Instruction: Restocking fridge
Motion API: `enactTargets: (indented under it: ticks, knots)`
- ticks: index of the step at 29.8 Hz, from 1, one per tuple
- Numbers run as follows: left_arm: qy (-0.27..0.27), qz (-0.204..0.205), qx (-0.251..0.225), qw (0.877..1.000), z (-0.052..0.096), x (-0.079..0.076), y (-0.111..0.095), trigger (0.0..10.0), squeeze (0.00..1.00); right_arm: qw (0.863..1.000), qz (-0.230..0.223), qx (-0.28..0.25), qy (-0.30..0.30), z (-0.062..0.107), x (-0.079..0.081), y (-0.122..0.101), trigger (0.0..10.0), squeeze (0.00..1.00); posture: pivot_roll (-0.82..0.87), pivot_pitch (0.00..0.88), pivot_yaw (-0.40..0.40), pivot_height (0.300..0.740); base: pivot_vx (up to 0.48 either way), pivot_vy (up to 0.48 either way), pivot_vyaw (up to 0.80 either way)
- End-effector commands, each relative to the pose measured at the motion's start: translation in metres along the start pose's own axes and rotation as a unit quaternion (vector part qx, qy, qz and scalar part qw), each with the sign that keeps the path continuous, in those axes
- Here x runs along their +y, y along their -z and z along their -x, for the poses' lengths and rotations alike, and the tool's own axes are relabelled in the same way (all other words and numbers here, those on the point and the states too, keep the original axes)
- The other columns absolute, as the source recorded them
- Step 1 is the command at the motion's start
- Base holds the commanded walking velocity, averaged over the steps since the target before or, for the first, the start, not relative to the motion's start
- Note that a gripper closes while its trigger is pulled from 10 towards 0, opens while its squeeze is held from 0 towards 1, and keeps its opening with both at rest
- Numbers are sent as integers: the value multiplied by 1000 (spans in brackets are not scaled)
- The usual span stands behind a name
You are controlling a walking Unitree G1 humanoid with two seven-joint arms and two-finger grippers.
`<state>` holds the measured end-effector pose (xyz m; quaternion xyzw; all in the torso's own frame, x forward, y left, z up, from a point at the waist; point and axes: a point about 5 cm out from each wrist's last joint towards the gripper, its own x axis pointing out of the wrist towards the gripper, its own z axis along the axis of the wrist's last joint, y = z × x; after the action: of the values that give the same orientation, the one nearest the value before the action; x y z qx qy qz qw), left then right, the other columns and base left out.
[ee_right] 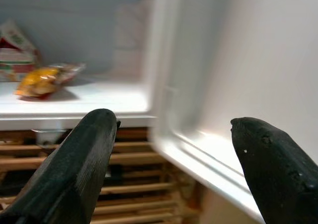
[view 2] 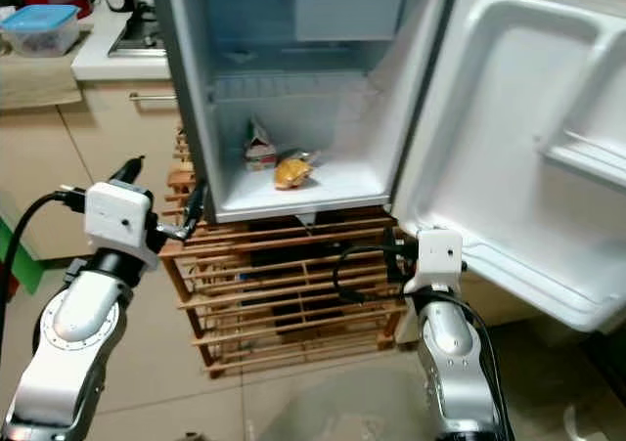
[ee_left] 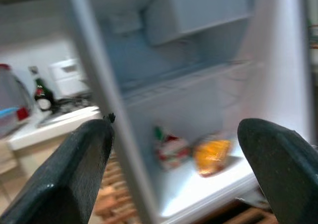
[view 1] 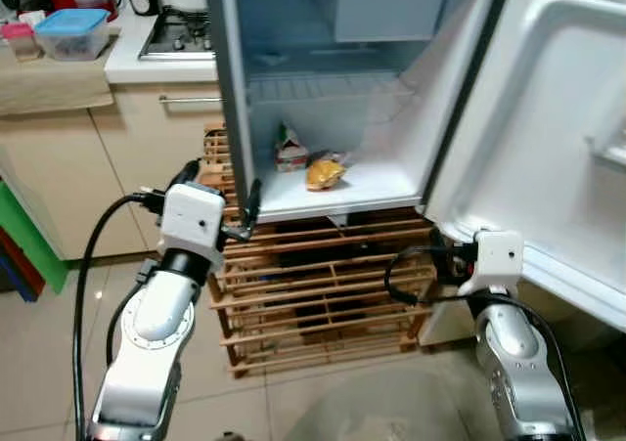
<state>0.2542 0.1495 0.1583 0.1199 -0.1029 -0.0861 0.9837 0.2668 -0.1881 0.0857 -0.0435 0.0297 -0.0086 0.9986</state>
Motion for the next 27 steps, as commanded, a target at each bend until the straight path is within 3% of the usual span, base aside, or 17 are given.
enactTargets:
  ticks: [1,6,13,14,16,19,20,21,23,27]
  knots:
    - [4,-4,-6,1000,-1,1,-1,10000,0,1000,1,5,3,0,-5,3,10000,0,-87,0,7,740,0,-480,0]
    - [7,2,-6,1000,0,1,-2,10000,0,1000,3,2,-20,1,-1,2,10000,0,-85,0,8,740,0,-480,0]
    - [1,36,-4,999,-4,3,0,10000,0,994,-5,16,-110,16,17,10,10000,0,-87,0,7,740,0,-406,0]
    - [-4,40,16,999,-10,7,8,10000,0,991,7,77,-112,26,7,34,10000,0,-97,0,11,740,0,0,0]
    - [-5,41,24,999,-12,8,11,10000,0,988,10,102,-111,30,3,43,10000,0,-98,0,12,740,0,0,0]
    - [-16,27,96,995,-21,16,39,10000,0,984,71,162,-6,32,-33,61,10000,0,-107,0,18,740,0,0,0]
    - [-22,35,113,993,-23,18,45,10000,0,979,96,177,33,32,-44,62,10000,0,-121,0,24,740,0,0,0]
    - [-15,28,134,990,-28,18,49,10000,0,965,120,217,84,36,-60,68,10000,0,-128,0,29,740,0,0,0]
    - [-1,13,166,986,-33,16,55,10000,0,947,138,258,136,42,-77,73,10000,0,-133,0,32,740,0,0,0]
    - [16,4,200,980,-37,12,64,10000,0,932,144,293,160,52,-93,81,10000,0,-144,0,38,740,0,0,0]
